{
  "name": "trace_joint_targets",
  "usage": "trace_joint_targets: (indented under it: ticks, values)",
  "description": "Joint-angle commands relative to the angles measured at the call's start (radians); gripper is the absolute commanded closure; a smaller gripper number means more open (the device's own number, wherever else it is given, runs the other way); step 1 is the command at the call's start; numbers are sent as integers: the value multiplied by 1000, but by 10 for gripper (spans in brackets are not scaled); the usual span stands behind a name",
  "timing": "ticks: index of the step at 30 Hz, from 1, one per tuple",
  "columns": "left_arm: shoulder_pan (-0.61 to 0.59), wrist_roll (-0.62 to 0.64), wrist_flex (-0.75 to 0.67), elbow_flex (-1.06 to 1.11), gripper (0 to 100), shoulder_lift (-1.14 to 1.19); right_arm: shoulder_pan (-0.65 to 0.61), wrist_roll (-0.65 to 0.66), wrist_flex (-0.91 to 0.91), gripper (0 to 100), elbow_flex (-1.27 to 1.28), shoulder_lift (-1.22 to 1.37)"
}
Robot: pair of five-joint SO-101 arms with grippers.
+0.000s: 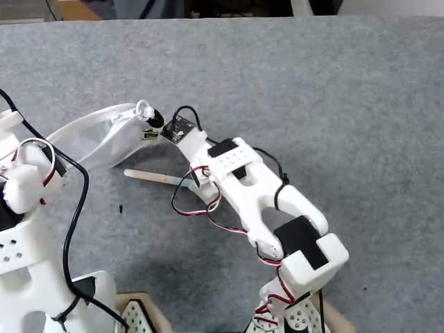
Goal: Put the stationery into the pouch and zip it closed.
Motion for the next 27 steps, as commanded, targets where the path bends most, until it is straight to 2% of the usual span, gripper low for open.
trace_joint_targets:
  ticks: [1, 5, 8, 15, 21, 27]
  values:
    - [-18, -5, 6, -30, 971, 2, -18, 11, -17, 920, -30, 5]
    - [-18, -5, 6, -30, 971, 2, -17, 11, -11, 928, -28, 5]
    - [-18, -6, 6, -30, 971, 2, -14, 26, -11, 990, -28, 5]
    - [-18, -8, 6, -30, 971, 2, -11, 72, -2, 987, 8, -2]
    - [-18, -8, 6, -28, 971, 2, -11, 72, 104, 987, 5, -25]
    - [-18, -8, 6, -28, 971, 2, -2, 66, 213, 987, 10, -174]
